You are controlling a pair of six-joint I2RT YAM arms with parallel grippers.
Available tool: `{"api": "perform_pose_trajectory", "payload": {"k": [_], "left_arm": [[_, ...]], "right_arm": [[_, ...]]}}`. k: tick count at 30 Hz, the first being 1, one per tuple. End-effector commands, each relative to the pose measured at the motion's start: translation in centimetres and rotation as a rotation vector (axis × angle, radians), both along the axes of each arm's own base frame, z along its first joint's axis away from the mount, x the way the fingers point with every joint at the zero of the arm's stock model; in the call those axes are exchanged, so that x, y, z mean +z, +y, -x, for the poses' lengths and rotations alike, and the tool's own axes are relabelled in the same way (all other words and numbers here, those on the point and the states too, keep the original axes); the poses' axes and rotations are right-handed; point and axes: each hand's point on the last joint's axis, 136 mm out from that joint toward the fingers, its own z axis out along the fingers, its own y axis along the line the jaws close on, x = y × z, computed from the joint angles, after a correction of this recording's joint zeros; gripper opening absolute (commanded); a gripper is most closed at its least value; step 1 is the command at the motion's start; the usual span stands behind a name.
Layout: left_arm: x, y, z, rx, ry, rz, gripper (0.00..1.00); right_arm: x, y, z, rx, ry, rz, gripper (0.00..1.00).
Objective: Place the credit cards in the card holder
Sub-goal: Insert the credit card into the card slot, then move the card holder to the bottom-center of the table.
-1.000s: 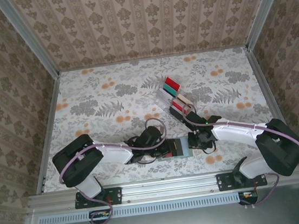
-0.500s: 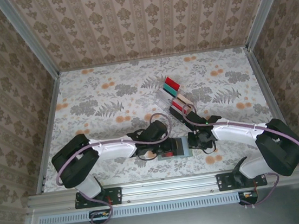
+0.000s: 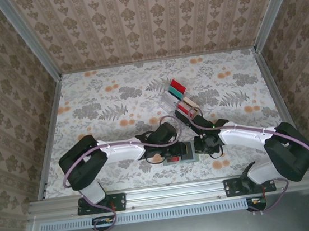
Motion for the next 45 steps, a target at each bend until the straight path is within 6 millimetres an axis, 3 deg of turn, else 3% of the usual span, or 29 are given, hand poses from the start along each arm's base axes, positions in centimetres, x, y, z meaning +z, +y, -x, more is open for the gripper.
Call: {"api": "perform_pose_trajectory", "payload": {"k": [1,8,12,17,24,28,33,35,40,45], "left_arm": [[0.2,-0.9,0.5,-0.062,-0.004,-0.001,0.35],[0.0,-0.6,0.5,-0.061,-0.002,-0.032,0.38],[0.4,1.0,0.0,-0.021,-0.038,-0.080,0.44],[1.4,3.2,-0.7,0.036,-0.086,-0.121,0.57],[2.9,6.4,-2.2,0.136,-0.140,-0.135,0.60],[3.9,8.8,-3.1,0.201,-0.175,-0.144,0.63],[5.5,11.4,-4.2,0.262,-0.225,-0.121,0.69],[6.3,12.2,-4.7,0.290,-0.246,-0.097,0.71],[7.9,14.0,-5.8,0.338,-0.291,-0.048,0.79],[9.3,14.5,-6.7,0.350,-0.318,0.009,0.86]], "right_arm": [[-0.9,1.9,-0.6,0.005,-0.002,-0.080,0.26],[-0.8,1.9,-0.7,0.004,-0.005,-0.079,0.26],[-0.5,2.5,-1.0,0.012,-0.016,-0.109,0.26],[0.4,4.6,-1.7,0.018,-0.039,-0.211,0.26],[0.9,6.8,-2.9,0.012,-0.036,-0.255,0.26],[1.7,6.9,-3.4,0.013,-0.052,-0.232,0.28],[4.9,4.4,-4.4,0.048,-0.148,-0.117,0.33],[7.2,3.0,-5.1,0.074,-0.202,-0.062,0.35],[11.6,0.0,-7.8,0.126,-0.318,0.040,0.42],[15.5,-2.4,-11.5,0.198,-0.397,0.164,0.47]]}}
